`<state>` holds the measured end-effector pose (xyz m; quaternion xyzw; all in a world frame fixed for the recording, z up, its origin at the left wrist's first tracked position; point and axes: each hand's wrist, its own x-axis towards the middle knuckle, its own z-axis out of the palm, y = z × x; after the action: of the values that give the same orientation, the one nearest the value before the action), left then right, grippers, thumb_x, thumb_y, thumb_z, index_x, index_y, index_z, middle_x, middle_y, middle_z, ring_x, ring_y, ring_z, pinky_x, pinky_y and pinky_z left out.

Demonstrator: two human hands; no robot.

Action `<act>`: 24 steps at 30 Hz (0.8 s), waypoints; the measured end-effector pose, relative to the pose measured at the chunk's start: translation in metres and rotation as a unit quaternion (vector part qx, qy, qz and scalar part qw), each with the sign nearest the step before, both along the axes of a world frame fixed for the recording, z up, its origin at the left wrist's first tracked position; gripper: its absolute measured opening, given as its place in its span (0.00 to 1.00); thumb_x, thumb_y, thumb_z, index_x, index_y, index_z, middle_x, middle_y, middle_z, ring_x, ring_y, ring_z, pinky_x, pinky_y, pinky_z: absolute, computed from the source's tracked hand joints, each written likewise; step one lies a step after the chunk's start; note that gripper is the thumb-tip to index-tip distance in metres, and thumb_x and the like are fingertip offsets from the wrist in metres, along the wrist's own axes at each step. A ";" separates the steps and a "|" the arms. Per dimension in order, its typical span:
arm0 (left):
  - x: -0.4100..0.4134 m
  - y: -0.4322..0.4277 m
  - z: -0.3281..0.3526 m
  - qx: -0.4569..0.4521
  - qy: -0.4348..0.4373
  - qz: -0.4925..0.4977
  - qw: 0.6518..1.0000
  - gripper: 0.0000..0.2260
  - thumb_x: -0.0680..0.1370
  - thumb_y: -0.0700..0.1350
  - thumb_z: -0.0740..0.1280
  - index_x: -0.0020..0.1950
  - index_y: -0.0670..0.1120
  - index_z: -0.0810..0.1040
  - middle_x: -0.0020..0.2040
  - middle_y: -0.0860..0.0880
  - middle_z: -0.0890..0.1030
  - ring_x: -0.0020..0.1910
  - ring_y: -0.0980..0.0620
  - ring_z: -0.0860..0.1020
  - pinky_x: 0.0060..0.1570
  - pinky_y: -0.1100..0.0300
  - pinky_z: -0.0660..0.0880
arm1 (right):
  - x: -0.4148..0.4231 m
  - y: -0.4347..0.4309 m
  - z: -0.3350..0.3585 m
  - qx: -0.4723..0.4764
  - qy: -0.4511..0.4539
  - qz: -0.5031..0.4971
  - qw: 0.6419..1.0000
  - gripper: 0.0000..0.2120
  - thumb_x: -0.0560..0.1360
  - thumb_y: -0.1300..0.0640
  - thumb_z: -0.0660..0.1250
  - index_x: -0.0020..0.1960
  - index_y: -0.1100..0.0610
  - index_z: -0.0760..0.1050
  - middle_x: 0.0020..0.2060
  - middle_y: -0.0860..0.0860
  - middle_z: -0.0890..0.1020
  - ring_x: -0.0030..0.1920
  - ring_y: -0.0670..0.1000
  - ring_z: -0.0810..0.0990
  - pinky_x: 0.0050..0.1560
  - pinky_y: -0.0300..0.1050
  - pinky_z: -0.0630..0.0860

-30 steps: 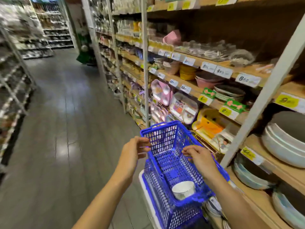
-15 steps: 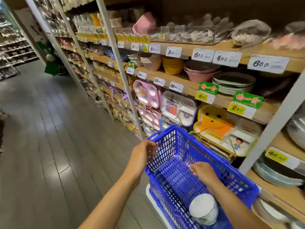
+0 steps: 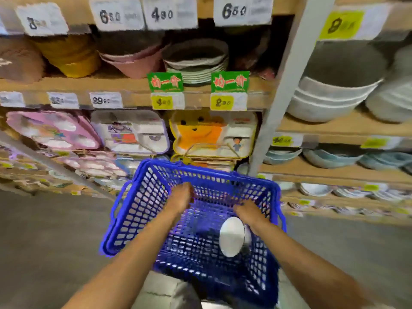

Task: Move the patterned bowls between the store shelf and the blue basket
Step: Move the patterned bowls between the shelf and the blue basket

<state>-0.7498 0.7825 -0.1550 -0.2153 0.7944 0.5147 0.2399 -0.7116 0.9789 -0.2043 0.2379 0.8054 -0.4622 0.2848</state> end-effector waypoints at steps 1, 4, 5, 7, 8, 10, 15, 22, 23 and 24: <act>-0.011 0.003 -0.011 -0.007 -0.010 -0.032 0.999 0.10 0.81 0.42 0.56 0.44 0.45 0.74 0.49 0.37 0.77 0.47 0.46 0.75 0.47 0.50 0.73 | 0.001 0.001 -0.006 0.019 -0.005 -0.006 1.000 0.13 0.78 0.60 0.60 0.47 0.67 0.79 0.45 0.65 0.82 0.47 0.61 0.80 0.39 0.48 0.67; -0.031 0.012 -0.048 -0.009 -0.051 -0.085 0.995 0.13 0.82 0.44 0.53 0.42 0.46 0.72 0.48 0.39 0.78 0.46 0.47 0.74 0.45 0.51 0.72 | 0.004 -0.001 -0.021 0.086 -0.016 -0.016 0.996 0.09 0.79 0.59 0.60 0.51 0.62 0.77 0.48 0.62 0.81 0.52 0.62 0.80 0.42 0.46 0.73; -0.030 0.016 -0.059 0.003 -0.078 -0.081 0.994 0.14 0.83 0.45 0.53 0.40 0.46 0.72 0.44 0.41 0.77 0.43 0.47 0.74 0.41 0.55 0.69 | 0.007 -0.002 -0.028 0.104 -0.024 -0.012 0.994 0.08 0.79 0.60 0.60 0.55 0.60 0.75 0.53 0.61 0.81 0.55 0.62 0.79 0.47 0.48 0.74; -0.024 0.023 -0.090 0.004 -0.135 -0.092 0.987 0.14 0.83 0.46 0.53 0.40 0.46 0.71 0.40 0.45 0.74 0.36 0.48 0.72 0.36 0.58 0.65 | 0.010 -0.007 -0.047 0.146 -0.052 -0.001 0.988 0.16 0.78 0.59 0.61 0.64 0.61 0.71 0.60 0.61 0.78 0.60 0.61 0.77 0.55 0.48 0.73; -0.019 0.026 -0.106 -0.001 -0.165 -0.110 0.980 0.15 0.83 0.47 0.53 0.42 0.46 0.73 0.41 0.44 0.75 0.37 0.47 0.73 0.37 0.57 0.66 | 0.012 -0.011 -0.059 0.162 -0.073 0.004 0.984 0.19 0.78 0.59 0.60 0.67 0.61 0.68 0.62 0.61 0.77 0.62 0.61 0.76 0.57 0.48 0.73; -0.007 0.028 -0.134 -0.013 -0.205 -0.155 0.966 0.17 0.84 0.48 0.53 0.55 0.41 0.78 0.54 0.39 0.79 0.50 0.43 0.78 0.50 0.55 0.72 | 0.014 -0.016 -0.079 0.190 -0.110 0.021 0.975 0.22 0.78 0.60 0.58 0.71 0.62 0.63 0.63 0.62 0.76 0.63 0.61 0.76 0.59 0.48 0.72; 0.012 0.021 -0.179 -0.045 -0.234 -0.224 0.945 0.17 0.84 0.49 0.53 0.59 0.40 0.76 0.64 0.38 0.74 0.60 0.43 0.74 0.61 0.53 0.70 | 0.021 -0.025 -0.122 0.293 -0.147 0.132 0.935 0.28 0.79 0.63 0.55 0.77 0.61 0.52 0.65 0.61 0.72 0.64 0.60 0.74 0.62 0.51 0.72; 0.021 0.008 -0.199 -0.009 -0.218 -0.201 0.955 0.17 0.84 0.46 0.54 0.65 0.37 0.73 0.66 0.37 0.75 0.61 0.42 0.75 0.63 0.49 0.70 | 0.020 -0.019 -0.137 0.335 -0.116 0.163 0.920 0.25 0.79 0.66 0.53 0.75 0.57 0.58 0.62 0.59 0.76 0.61 0.60 0.77 0.58 0.52 0.75; 0.021 0.005 -0.196 -0.012 -0.219 -0.198 0.955 0.17 0.84 0.46 0.54 0.65 0.39 0.73 0.66 0.37 0.75 0.63 0.41 0.75 0.64 0.49 0.69 | 0.020 -0.020 -0.135 0.330 -0.111 0.159 0.924 0.24 0.79 0.66 0.53 0.74 0.58 0.60 0.61 0.59 0.77 0.61 0.60 0.77 0.58 0.52 0.75; 0.020 0.003 -0.194 -0.013 -0.221 -0.199 0.955 0.16 0.84 0.47 0.54 0.64 0.40 0.74 0.65 0.38 0.76 0.63 0.41 0.75 0.61 0.50 0.70 | 0.019 -0.020 -0.132 0.327 -0.109 0.154 0.926 0.23 0.79 0.65 0.53 0.74 0.58 0.61 0.60 0.60 0.77 0.61 0.60 0.77 0.58 0.52 0.75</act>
<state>-0.7299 0.7854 -0.3493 -0.1639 0.7548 0.3861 0.5043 -0.6931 0.9592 -0.3363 0.2392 0.9027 -0.0951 0.3449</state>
